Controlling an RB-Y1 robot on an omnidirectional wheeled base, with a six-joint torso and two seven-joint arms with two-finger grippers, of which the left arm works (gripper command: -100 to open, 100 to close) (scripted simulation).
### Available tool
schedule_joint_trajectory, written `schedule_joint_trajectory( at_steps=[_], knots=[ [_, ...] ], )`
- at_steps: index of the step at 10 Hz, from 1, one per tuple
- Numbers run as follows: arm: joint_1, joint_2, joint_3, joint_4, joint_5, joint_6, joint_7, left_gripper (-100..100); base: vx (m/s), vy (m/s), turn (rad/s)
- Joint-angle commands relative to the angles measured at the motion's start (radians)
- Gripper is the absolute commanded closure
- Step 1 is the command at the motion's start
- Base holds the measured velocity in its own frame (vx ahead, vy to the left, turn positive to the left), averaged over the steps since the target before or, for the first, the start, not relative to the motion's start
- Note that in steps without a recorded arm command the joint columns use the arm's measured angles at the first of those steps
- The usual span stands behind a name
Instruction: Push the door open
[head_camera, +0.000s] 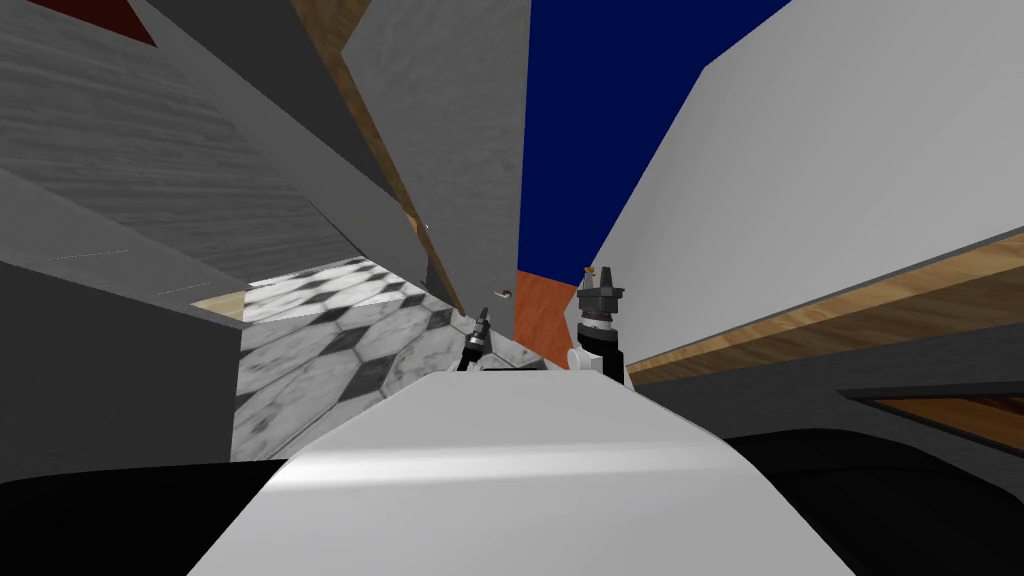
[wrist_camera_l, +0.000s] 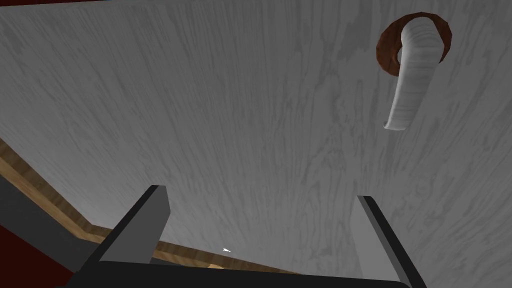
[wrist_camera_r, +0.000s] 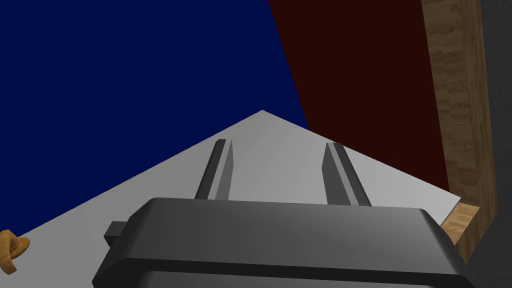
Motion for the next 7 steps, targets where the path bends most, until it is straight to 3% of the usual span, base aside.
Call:
schedule_joint_trajectory(
  at_steps=[1, 4, 5, 7],
  knots=[
    [-0.01, 0.0, -0.014, 0.036, -0.002, 0.0, 0.006, -100, 0.082, 0.087, -0.114],
    [-0.04, -0.005, -0.052, 0.155, -0.009, -0.017, 0.019, -100, 0.103, 0.131, -0.145],
    [-0.04, -0.005, -0.052, 0.155, -0.009, -0.017, 0.019, -100, 0.089, 0.111, -0.048],
    [-0.05, -0.008, -0.065, 0.198, -0.011, -0.023, 0.024, -100, 0.052, 0.064, -0.058]
  ],
)
